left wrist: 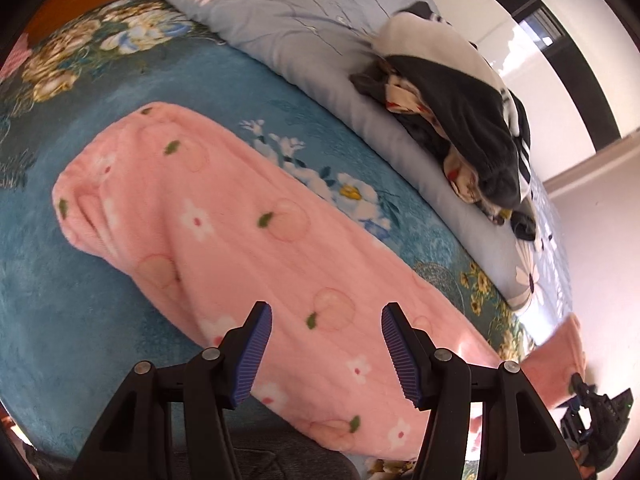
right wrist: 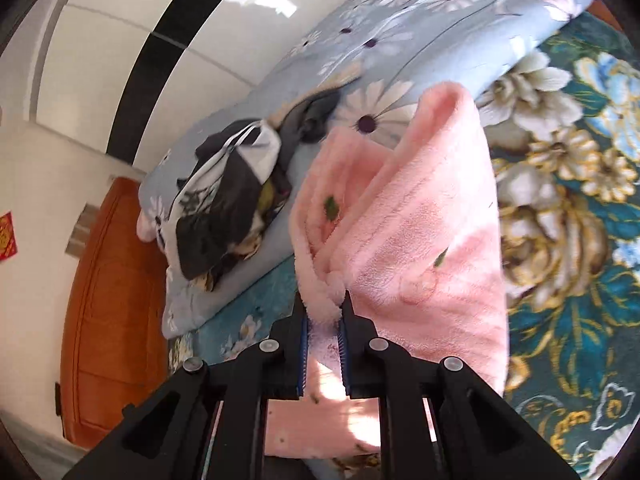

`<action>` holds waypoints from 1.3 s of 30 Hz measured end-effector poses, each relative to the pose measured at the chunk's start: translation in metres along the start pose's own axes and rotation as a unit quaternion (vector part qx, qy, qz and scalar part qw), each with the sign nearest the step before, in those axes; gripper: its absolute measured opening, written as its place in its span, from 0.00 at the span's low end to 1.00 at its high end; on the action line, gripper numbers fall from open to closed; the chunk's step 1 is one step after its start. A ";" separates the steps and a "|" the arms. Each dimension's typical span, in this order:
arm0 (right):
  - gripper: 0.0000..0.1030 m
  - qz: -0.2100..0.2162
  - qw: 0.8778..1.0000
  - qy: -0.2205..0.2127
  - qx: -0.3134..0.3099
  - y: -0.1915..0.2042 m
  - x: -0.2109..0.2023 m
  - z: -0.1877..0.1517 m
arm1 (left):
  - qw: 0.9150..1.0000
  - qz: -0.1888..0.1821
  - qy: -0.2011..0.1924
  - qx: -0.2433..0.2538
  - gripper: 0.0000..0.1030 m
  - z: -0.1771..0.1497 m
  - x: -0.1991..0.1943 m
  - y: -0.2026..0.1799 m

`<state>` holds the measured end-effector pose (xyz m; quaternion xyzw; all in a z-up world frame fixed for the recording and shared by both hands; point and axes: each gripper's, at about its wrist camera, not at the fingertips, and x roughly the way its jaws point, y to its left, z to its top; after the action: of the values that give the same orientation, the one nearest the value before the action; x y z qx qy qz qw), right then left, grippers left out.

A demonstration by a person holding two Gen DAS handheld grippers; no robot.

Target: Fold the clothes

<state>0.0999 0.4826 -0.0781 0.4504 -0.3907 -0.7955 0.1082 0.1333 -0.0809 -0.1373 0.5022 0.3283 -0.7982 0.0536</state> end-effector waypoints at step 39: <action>0.40 -0.047 0.981 0.180 -0.052 0.052 0.116 -0.113 | 0.983 -0.111 0.135 0.055 0.63 -0.024 0.086 -0.041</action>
<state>0.1153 0.3278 -0.1467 0.5976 -0.3012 -0.7250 0.1630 0.0926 -0.0140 -0.1964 0.5680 0.3419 -0.7408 -0.1080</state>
